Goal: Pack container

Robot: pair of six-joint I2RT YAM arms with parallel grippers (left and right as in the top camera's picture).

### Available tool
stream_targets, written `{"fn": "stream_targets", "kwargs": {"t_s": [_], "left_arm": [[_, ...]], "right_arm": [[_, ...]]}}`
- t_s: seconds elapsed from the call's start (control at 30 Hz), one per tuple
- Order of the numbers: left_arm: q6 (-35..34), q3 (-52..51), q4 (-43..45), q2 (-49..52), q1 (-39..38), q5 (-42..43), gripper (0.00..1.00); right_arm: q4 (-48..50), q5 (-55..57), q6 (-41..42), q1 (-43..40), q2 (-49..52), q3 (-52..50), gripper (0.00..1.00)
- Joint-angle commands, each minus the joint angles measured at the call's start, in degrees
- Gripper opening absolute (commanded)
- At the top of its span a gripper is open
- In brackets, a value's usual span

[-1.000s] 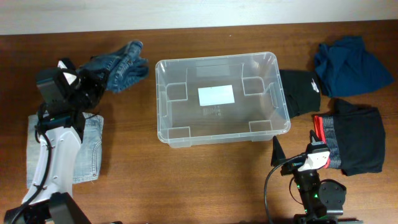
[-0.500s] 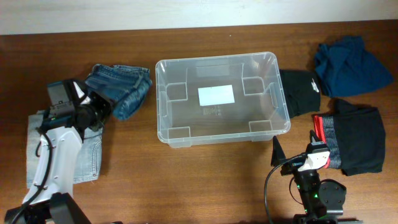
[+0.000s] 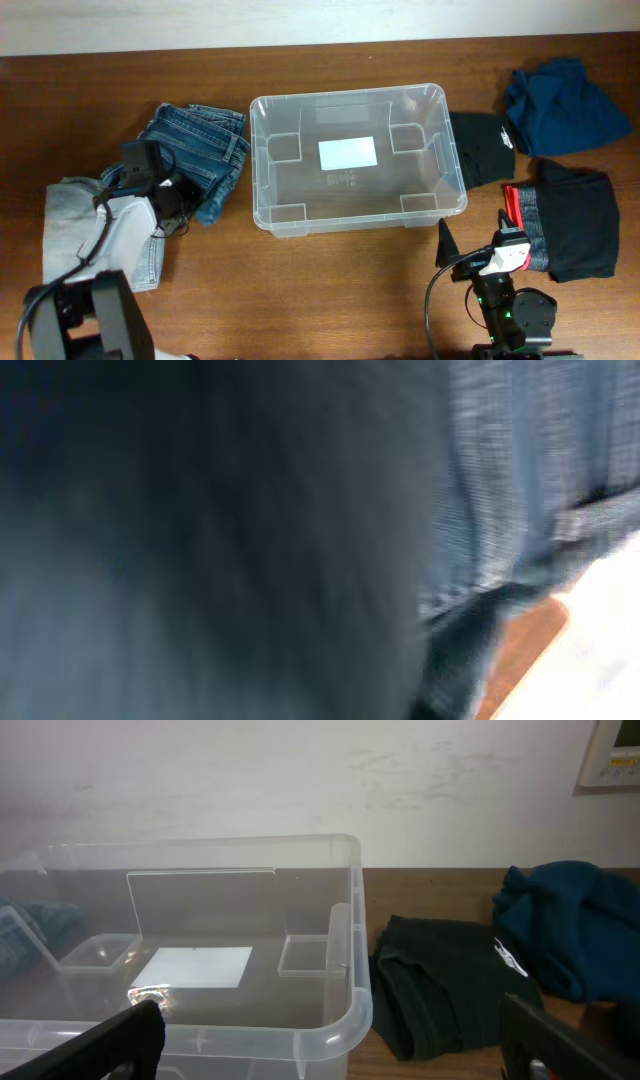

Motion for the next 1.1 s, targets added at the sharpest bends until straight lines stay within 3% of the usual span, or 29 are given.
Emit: {"fn": "stream_targets", "kwargs": {"t_s": [0.0, 0.07, 0.4, 0.47, 0.7, 1.07], "left_arm": [[0.7, -1.3, -0.3, 3.7, -0.3, -0.2, 0.59], [0.7, -1.3, -0.6, 4.4, -0.3, -0.7, 0.74], [0.7, -1.3, -1.6, 4.7, -0.2, -10.1, 0.87], [0.7, -1.3, -0.6, 4.7, -0.1, -12.0, 0.96], [0.7, -1.3, 5.0, 4.7, -0.1, -11.3, 0.96], [0.6, -1.2, 7.8, 4.7, 0.0, 4.4, 0.96]], "right_arm": [[-0.3, -0.9, -0.4, -0.4, -0.5, -0.3, 0.99], [-0.3, -0.9, -0.4, -0.4, -0.5, -0.3, 0.99], [-0.3, -0.9, -0.4, -0.4, -0.5, -0.3, 0.99], [-0.3, -0.9, -0.4, -0.4, -0.5, -0.3, 0.98], [-0.3, -0.9, -0.4, -0.4, -0.5, -0.3, 0.99], [-0.3, -0.9, -0.4, -0.4, -0.5, -0.3, 0.99]]}}
